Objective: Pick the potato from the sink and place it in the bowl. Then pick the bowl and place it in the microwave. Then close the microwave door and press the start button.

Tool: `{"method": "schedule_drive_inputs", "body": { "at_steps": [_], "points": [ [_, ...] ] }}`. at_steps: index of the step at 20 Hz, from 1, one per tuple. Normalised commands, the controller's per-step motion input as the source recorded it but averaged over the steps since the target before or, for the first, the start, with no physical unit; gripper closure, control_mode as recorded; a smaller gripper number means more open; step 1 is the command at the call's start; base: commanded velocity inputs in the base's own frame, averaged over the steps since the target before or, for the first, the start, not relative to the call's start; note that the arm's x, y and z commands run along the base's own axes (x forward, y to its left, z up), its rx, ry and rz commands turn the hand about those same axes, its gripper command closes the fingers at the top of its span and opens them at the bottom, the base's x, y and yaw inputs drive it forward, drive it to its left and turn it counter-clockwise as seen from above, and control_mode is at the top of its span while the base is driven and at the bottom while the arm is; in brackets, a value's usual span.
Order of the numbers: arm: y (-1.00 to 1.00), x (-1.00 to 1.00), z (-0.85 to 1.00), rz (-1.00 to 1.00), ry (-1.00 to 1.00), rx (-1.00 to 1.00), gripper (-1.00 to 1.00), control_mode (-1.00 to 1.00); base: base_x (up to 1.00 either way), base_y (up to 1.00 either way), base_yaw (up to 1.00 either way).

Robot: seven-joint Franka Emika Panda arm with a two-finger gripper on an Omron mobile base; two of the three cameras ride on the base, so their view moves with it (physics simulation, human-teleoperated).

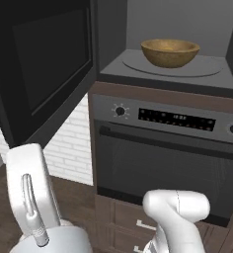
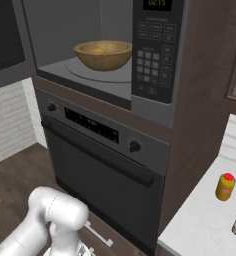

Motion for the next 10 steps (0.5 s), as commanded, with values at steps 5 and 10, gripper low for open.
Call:
{"method": "schedule_drive_inputs", "body": {
  "at_steps": [5,10],
  "points": [
    [0.56,-0.04,-0.14,-0.03,-0.08,0.03,-1.00,-1.00,0.00,0.00,0.00],
    [0.35,0.00,-0.24,-0.04,-0.09,0.07,-1.00,-1.00,0.00,0.00,0.00]
  ]
}}
